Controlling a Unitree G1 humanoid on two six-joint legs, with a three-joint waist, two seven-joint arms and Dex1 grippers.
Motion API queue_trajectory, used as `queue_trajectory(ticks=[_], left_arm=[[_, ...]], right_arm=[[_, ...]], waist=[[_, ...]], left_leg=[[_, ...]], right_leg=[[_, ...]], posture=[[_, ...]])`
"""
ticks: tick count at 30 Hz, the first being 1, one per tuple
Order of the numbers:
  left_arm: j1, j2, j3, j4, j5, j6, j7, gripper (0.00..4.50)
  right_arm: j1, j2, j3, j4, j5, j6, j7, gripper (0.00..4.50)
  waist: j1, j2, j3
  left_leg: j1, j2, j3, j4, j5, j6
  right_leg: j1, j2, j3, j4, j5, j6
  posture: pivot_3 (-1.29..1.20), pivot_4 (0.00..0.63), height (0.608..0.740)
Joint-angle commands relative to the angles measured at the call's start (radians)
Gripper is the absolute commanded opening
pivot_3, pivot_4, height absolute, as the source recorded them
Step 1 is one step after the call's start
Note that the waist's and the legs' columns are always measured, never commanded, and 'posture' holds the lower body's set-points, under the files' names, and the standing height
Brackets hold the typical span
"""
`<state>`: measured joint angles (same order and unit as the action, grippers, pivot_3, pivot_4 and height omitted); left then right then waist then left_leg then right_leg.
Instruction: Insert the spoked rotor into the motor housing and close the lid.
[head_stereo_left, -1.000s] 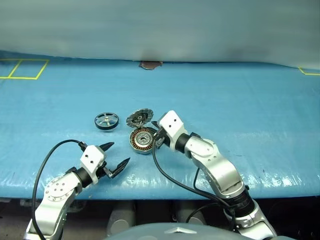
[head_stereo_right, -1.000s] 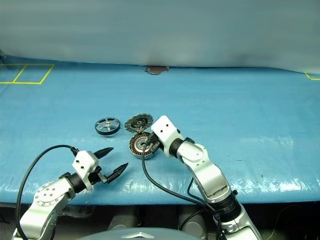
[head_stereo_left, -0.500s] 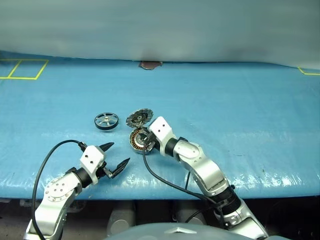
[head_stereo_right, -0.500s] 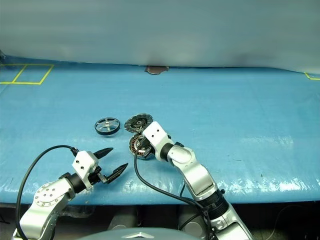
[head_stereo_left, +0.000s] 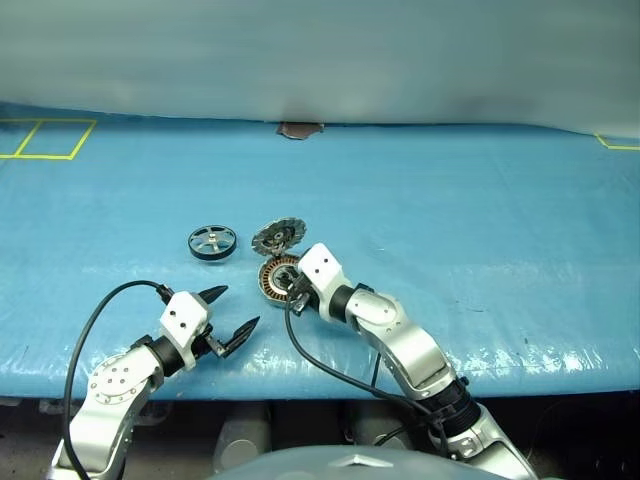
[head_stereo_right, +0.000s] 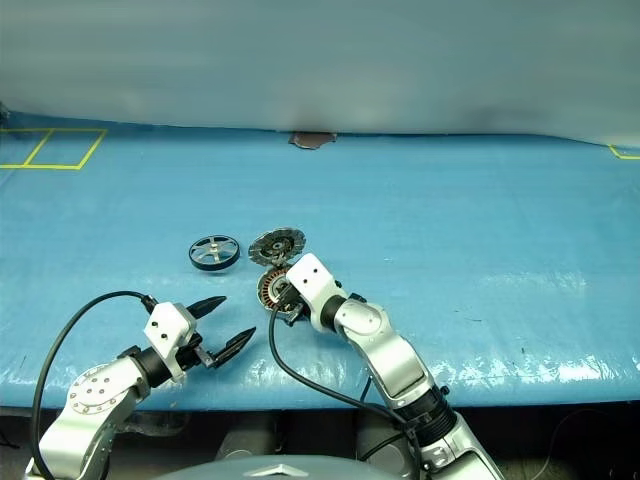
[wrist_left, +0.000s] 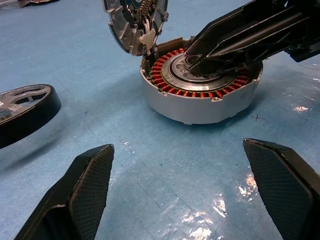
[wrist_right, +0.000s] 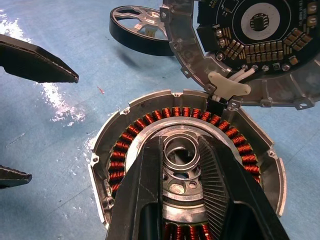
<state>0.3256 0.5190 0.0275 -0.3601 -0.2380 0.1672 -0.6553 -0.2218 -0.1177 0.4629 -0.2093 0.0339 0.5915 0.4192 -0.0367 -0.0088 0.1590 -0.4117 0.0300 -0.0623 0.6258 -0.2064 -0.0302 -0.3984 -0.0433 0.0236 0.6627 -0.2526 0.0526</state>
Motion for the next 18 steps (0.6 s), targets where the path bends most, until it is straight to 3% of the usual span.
queue_trajectory(ticks=[1,15,17,18], left_arm=[[-0.005,0.004,0.014,-0.018,-0.006,-0.010,-0.002,4.50],[0.000,0.002,0.015,-0.018,-0.007,-0.010,-0.001,4.50],[0.000,0.002,0.015,-0.016,-0.007,-0.012,-0.001,4.50],[0.000,0.001,0.014,-0.015,-0.006,-0.012,0.000,4.50]], right_arm=[[0.002,0.006,-0.004,-0.017,0.003,-0.013,0.001,0.67],[0.002,-0.012,-0.018,-0.017,0.009,0.003,0.003,0.67],[0.004,-0.003,-0.023,-0.025,0.018,0.003,-0.001,1.41],[0.006,0.004,-0.031,-0.035,0.030,0.005,0.000,1.41]], waist=[[0.000,0.000,0.000],[0.000,0.000,0.000],[0.000,0.000,0.000],[0.000,0.000,0.000]], left_leg=[[0.000,0.000,0.000,0.000,0.000,0.000],[0.000,0.000,0.000,0.000,0.000,0.000],[0.000,0.000,0.000,0.000,0.000,0.000],[0.000,0.000,0.000,0.000,0.000,0.000]], right_leg=[[0.000,0.000,0.000,0.000,0.000,0.000],[0.000,0.000,0.000,0.000,0.000,0.000],[0.000,0.000,0.000,0.000,0.000,0.000],[0.000,0.000,0.000,0.000,0.000,0.000]], posture=[[0.00,0.150,0.740],[0.00,0.150,0.740],[0.00,0.150,0.740],[0.00,0.150,0.740]])
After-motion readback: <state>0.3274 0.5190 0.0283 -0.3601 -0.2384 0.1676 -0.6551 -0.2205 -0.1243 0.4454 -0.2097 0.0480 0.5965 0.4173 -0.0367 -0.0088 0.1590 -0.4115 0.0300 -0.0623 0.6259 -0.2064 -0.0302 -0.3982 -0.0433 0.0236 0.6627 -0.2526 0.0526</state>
